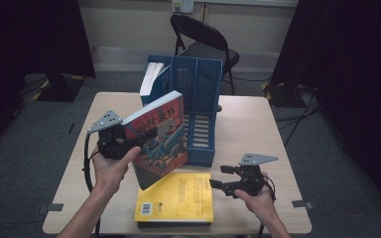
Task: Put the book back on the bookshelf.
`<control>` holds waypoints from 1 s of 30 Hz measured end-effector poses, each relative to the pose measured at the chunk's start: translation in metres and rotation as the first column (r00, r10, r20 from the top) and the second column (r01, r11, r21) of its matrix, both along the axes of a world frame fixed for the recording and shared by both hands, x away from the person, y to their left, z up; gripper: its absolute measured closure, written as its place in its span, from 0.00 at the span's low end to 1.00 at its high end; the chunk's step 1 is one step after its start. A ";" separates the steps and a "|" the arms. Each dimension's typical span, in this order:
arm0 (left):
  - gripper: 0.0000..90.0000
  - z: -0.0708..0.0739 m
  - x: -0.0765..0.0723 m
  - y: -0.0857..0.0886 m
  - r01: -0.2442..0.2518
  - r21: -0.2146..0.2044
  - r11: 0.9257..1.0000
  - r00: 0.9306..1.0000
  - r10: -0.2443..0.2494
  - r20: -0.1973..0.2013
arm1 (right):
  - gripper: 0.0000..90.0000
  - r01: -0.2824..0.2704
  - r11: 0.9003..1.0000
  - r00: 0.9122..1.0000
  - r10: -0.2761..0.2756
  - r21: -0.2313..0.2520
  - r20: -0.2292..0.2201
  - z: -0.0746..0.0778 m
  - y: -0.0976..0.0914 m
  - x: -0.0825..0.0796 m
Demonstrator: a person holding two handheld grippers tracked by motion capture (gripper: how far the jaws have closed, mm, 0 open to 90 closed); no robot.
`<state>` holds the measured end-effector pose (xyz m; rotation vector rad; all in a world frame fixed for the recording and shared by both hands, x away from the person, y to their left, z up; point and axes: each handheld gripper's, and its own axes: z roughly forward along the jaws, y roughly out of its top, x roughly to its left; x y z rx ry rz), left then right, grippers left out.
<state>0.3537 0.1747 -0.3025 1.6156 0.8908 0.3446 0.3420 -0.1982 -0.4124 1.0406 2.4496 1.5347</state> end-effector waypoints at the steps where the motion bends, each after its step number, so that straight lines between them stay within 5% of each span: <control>1: 0.83 0.001 0.001 0.000 -0.002 0.000 1.000 1.000 0.002 -0.004 | 0.28 -0.003 1.000 1.000 0.003 -0.003 0.001 -0.001 0.000 0.000; 15: 0.83 0.030 0.019 0.000 -0.066 0.016 0.998 0.997 0.065 0.041 | 0.28 -0.009 1.000 1.000 0.009 -0.008 -0.006 -0.003 0.001 0.002; 23: 0.83 0.024 0.038 -0.014 -0.108 0.005 0.994 0.993 0.108 0.041 | 0.28 -0.015 1.000 1.000 0.015 -0.008 -0.012 -0.004 0.001 0.002; 30: 0.83 0.023 0.048 -0.030 -0.165 0.054 0.985 0.983 0.160 0.086 | 0.28 -0.016 1.000 1.000 0.016 -0.018 -0.015 -0.006 0.001 0.002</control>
